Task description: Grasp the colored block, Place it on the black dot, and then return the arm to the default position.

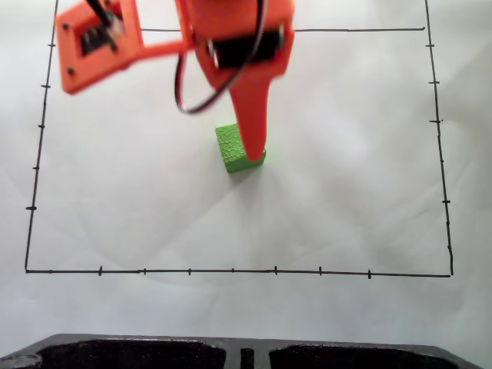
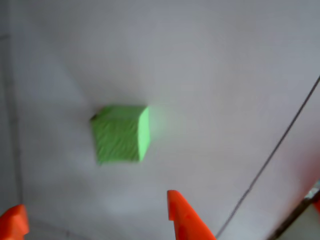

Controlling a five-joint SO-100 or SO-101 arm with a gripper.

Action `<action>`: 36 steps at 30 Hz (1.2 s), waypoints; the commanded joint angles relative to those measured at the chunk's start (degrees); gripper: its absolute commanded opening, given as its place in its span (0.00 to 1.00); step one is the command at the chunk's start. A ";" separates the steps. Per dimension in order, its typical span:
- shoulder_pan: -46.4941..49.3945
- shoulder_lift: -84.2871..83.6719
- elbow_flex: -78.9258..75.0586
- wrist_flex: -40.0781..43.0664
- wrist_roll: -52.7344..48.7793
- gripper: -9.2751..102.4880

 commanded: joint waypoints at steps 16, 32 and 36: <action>7.82 29.62 11.51 3.34 -6.50 0.08; 9.23 48.25 30.23 -8.88 -2.55 0.08; 9.23 51.59 34.63 -13.36 -1.41 0.08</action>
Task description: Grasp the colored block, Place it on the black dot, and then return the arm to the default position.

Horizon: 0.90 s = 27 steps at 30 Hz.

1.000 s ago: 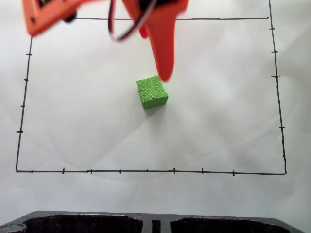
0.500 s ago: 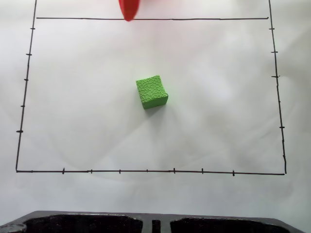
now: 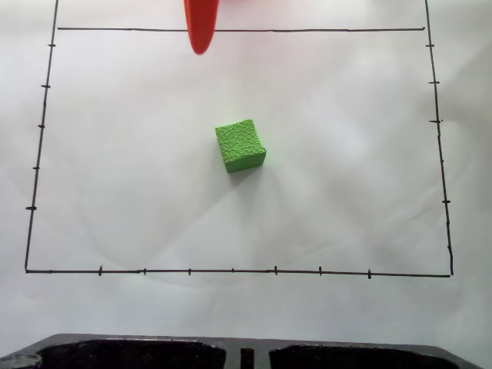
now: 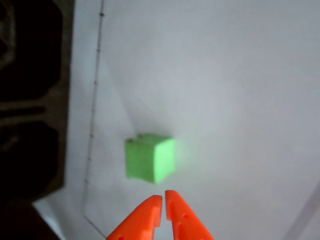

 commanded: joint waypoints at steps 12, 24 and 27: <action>1.05 9.23 14.94 -9.93 1.85 0.08; 0.35 9.32 18.28 -12.39 5.01 0.08; 0.35 9.40 18.28 -12.39 5.10 0.08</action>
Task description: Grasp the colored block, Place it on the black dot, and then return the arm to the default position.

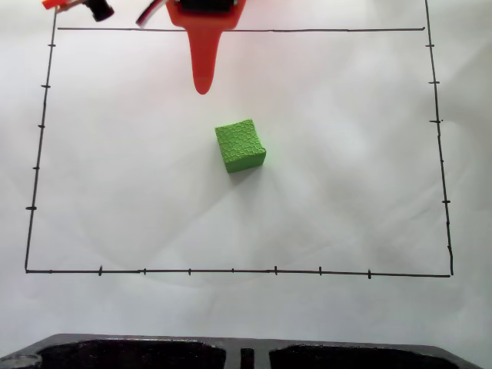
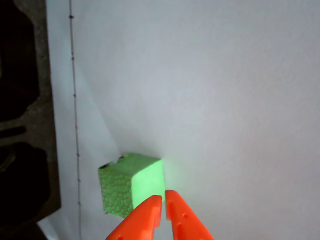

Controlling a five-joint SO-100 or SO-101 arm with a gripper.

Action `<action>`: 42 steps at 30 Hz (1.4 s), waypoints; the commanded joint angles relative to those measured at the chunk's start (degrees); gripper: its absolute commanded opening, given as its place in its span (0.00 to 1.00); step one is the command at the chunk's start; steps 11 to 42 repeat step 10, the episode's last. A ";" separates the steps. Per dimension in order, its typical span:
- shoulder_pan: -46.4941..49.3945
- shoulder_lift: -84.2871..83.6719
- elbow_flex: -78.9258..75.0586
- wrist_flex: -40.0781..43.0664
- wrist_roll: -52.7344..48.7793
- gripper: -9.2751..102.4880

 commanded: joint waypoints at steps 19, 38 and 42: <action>-0.18 1.14 -0.26 -0.70 0.26 0.08; -0.18 1.14 -0.26 -0.70 0.26 0.08; -0.18 1.14 -0.26 -0.70 0.26 0.08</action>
